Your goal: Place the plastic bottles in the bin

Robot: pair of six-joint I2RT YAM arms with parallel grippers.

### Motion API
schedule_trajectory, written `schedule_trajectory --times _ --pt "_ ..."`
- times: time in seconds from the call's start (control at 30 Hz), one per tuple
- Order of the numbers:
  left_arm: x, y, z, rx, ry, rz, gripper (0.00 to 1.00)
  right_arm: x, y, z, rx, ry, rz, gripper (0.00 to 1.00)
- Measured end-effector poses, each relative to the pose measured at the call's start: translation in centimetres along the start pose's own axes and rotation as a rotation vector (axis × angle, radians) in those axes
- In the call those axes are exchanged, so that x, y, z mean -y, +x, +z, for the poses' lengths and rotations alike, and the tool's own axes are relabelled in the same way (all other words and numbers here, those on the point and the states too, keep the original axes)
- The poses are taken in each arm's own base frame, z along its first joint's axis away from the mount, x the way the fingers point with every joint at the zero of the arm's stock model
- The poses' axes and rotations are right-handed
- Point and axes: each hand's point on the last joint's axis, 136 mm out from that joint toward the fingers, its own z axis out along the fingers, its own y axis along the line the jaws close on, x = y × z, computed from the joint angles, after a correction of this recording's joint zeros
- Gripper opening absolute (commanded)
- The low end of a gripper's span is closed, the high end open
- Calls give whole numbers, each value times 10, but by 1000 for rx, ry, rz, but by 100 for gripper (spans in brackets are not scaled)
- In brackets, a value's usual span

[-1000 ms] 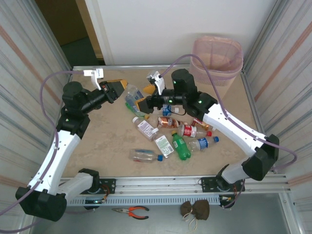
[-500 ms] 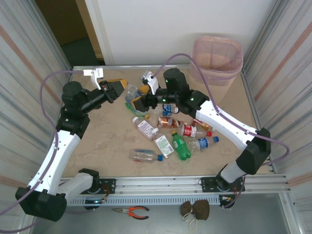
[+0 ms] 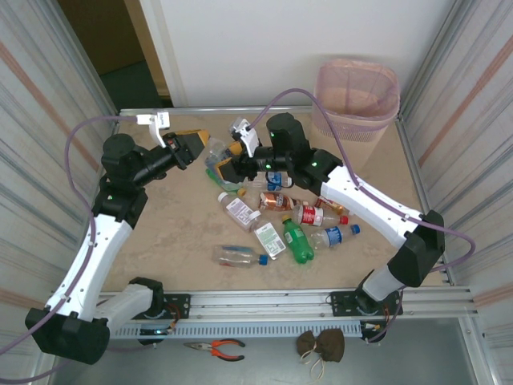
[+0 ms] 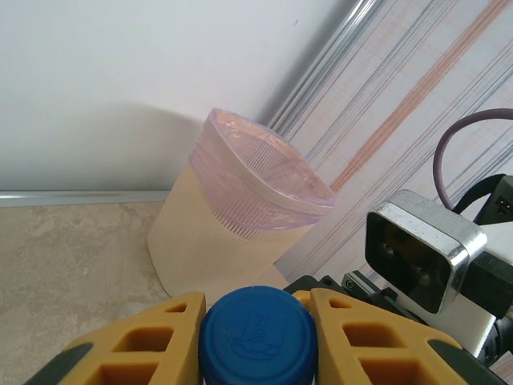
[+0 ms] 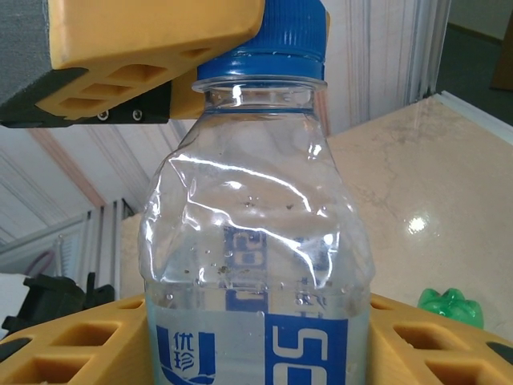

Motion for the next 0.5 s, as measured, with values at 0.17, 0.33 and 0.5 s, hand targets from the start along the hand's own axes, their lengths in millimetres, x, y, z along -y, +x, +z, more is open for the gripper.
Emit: schedule_trajectory --times 0.17,0.33,0.5 --pt "3 -4 -4 16 -4 13 60 0 -3 -1 5 2 -3 51" --pt "8 -10 -12 46 -17 34 69 7 -8 -6 14 33 -5 51" --pt "14 -15 -18 72 -20 52 72 37 -16 -27 25 124 18 50"
